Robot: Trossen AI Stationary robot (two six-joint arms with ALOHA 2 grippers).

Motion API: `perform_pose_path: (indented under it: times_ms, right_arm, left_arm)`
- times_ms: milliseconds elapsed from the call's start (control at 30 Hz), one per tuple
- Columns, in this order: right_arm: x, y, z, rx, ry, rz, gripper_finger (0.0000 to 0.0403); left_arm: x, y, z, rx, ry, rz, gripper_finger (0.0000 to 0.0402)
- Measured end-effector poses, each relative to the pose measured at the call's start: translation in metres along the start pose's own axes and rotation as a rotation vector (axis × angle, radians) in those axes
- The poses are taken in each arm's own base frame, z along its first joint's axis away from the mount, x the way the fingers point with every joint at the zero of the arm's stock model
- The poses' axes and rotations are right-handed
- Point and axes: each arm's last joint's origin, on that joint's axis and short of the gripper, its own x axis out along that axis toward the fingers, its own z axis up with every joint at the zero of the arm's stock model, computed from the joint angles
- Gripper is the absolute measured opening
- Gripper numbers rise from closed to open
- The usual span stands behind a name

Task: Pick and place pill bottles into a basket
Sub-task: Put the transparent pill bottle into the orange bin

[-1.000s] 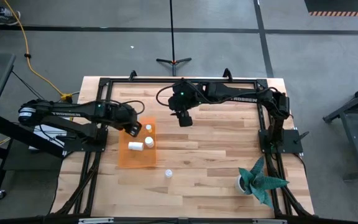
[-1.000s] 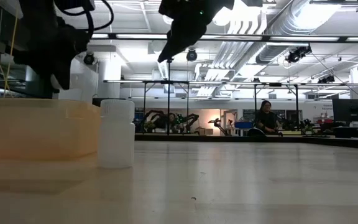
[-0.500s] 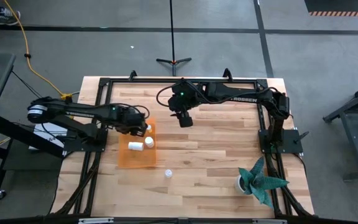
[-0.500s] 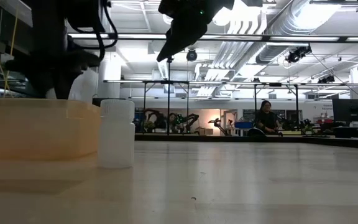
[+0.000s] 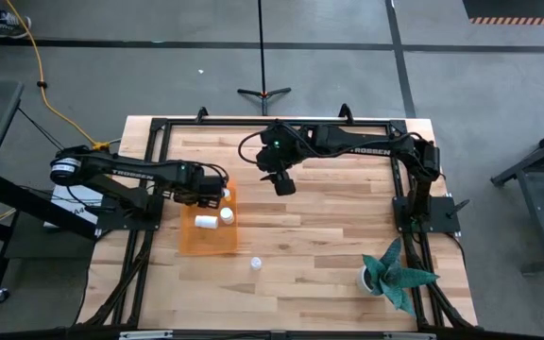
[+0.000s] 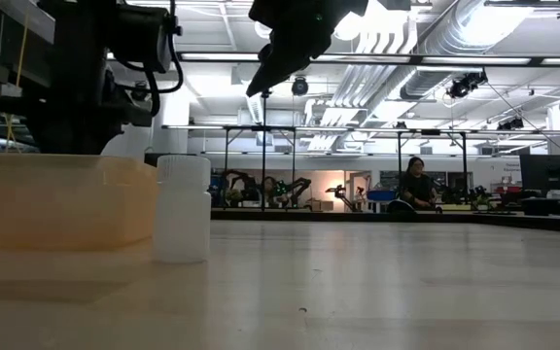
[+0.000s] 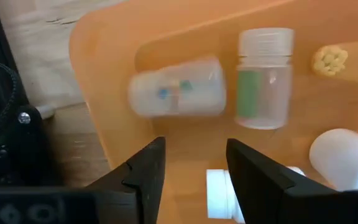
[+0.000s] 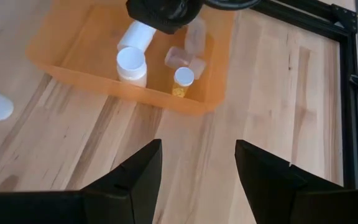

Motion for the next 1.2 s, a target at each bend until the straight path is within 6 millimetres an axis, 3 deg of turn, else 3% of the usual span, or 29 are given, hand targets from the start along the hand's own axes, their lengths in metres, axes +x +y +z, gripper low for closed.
perform_pose_path:
  times_ms: [200,333,533,733,1000,1200]
  right_arm:
    - [0.000,0.000,0.000,-0.002,-0.006,0.011,0.0194]
    - [-0.001,0.004,0.002,0.004,-0.081,0.163,0.0194]
    - [0.001,0.020,0.008,0.011,-0.108,0.273,0.0180]
    - [0.008,0.064,0.031,-0.036,-0.133,0.256,0.0148]
    - [0.014,0.130,0.057,-0.047,-0.161,0.148,0.0107]
    - [0.044,0.176,0.064,-0.011,-0.196,0.148,0.0088]
  left_arm:
    - [0.000,0.000,0.001,0.058,-0.016,0.000,0.0190]
    - [-0.002,-0.001,0.004,0.147,-0.123,-0.004,0.0192]
    - [-0.016,-0.011,0.010,0.332,-0.277,-0.185,0.0194]
    - [-0.044,-0.017,0.008,0.598,-0.474,-0.410,0.0194]
    - [-0.073,-0.001,-0.006,0.769,-0.618,-0.536,0.0195]
    - [-0.082,0.006,-0.013,0.816,-0.651,-0.580,0.0195]
